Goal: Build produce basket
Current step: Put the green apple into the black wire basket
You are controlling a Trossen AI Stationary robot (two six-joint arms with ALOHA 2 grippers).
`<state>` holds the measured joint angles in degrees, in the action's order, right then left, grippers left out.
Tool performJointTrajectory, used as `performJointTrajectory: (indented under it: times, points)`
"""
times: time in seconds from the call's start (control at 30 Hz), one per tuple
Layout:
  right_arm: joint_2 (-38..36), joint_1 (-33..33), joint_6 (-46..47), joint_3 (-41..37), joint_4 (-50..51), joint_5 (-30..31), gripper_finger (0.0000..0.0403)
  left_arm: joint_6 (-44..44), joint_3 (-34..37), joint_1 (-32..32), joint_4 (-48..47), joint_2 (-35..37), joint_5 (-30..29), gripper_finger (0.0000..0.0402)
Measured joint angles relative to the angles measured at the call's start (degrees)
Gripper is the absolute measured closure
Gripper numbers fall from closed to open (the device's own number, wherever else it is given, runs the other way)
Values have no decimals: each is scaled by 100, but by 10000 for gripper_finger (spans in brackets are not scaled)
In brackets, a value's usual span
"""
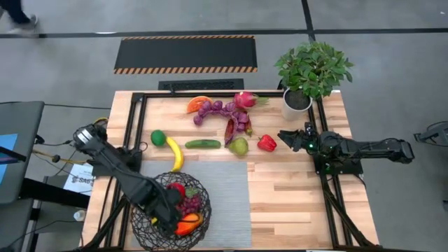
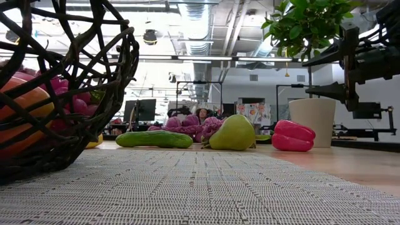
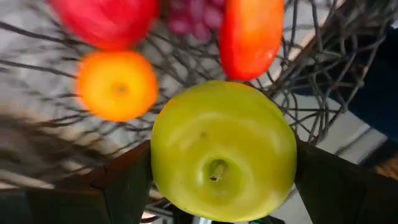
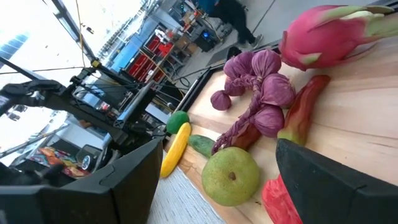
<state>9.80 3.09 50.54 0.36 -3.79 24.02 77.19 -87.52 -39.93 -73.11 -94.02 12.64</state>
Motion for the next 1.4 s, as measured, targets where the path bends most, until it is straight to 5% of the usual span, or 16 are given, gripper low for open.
performJointTrajectory:
  times: [0.23,0.5,1.4]
  points:
    - [0,0,2,0,0,1,69,343,1433,-255,1650,92,-62,83]
    - [0,0,59,0,0,1,69,119,2217,-406,2146,94,343,83]
    - [0,0,44,0,0,-1,69,-348,2408,-403,2099,94,766,71]
